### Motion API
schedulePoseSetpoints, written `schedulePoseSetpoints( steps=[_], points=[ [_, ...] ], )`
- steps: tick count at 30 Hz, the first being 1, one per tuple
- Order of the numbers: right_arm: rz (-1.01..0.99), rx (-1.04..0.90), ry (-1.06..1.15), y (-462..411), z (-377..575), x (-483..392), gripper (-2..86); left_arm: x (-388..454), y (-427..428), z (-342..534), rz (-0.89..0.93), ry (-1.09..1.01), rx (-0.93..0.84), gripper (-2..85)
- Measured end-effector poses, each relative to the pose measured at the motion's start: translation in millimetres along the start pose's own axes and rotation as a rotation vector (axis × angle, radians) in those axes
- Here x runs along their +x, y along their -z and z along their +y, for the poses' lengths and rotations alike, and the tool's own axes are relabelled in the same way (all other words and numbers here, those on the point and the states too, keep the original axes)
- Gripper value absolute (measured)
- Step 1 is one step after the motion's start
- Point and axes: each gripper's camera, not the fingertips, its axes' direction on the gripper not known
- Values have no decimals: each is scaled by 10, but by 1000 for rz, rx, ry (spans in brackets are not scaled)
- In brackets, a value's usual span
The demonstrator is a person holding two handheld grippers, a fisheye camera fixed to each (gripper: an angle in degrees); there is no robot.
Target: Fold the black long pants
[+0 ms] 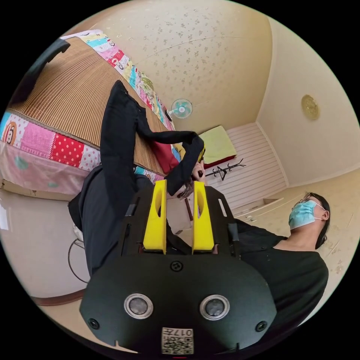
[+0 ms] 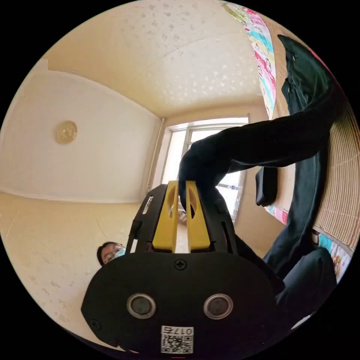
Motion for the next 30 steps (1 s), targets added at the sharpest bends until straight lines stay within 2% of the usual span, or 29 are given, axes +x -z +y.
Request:
schedulePoseSetpoints(
  steps=[1,5,7,14,18,20,22,24,29,30],
  points=[
    [68,46,-6,160,-83,120,43,-21,2,18,4,4,1,110],
    [651,148,-96,562,106,431,86,-125,60,116,-16,30,6,109],
    [782,136,-81,585,311,489,115,-232,123,187,-29,64,11,109],
    [1008,-78,20,-105,1182,772,136,-411,202,295,-52,101,35,110],
    [1135,-209,56,-545,1149,992,132,-441,98,278,-30,93,20,109],
    [1188,-288,33,-755,1027,1145,104,-437,53,272,-34,86,9,109],
    [1198,-408,-37,-883,962,1329,64,-427,18,268,-38,73,-5,109],
    [1087,-460,-14,-990,1017,1267,43,-416,25,257,-33,65,-16,110],
    [384,-565,268,-1119,1731,69,21,-424,227,274,-55,40,-3,111],
    [328,-580,276,-1097,1839,-46,19,-467,270,294,-67,50,-4,111]
  ],
)
